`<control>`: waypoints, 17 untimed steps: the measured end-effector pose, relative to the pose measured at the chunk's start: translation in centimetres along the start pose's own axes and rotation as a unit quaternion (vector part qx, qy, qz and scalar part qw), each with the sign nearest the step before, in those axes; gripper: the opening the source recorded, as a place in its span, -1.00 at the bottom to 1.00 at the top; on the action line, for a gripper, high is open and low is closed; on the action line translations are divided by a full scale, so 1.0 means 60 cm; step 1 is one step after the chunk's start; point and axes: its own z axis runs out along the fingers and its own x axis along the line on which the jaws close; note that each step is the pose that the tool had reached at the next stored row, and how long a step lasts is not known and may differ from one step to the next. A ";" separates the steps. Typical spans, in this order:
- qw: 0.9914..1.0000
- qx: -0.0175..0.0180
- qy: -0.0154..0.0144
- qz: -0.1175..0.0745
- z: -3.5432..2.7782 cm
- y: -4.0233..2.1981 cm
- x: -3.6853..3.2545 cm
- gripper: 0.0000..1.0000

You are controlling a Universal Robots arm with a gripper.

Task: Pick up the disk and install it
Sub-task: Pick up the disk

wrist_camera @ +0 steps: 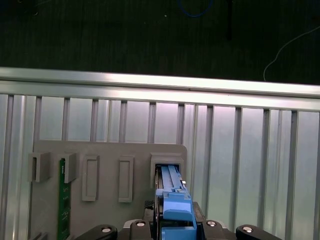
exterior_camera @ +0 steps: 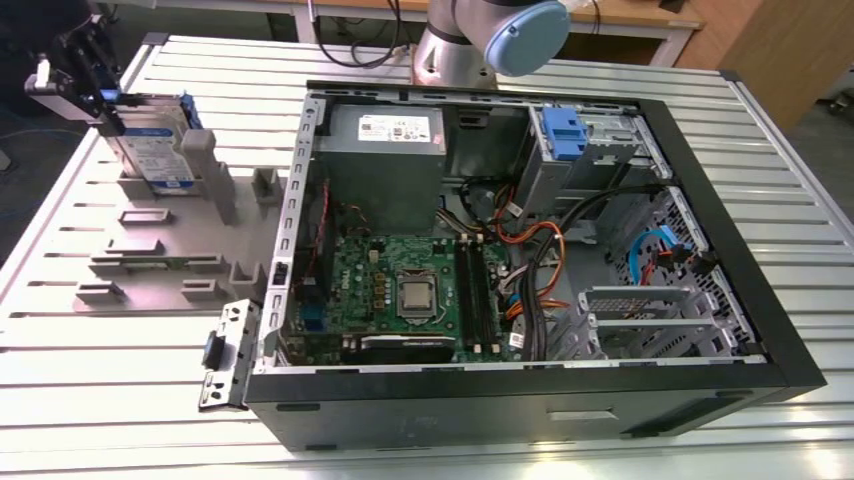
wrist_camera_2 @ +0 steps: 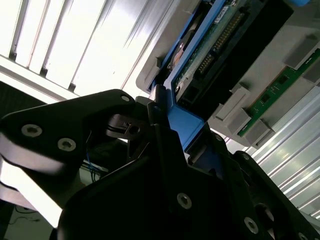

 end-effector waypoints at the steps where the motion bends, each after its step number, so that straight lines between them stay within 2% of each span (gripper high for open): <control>1: 1.000 0.000 0.000 0.002 0.000 0.000 0.000 -0.26; 5: 1.000 0.000 0.000 0.024 0.000 0.000 0.000 -0.26; 17: 0.999 0.000 0.001 0.034 0.000 0.000 0.000 -0.26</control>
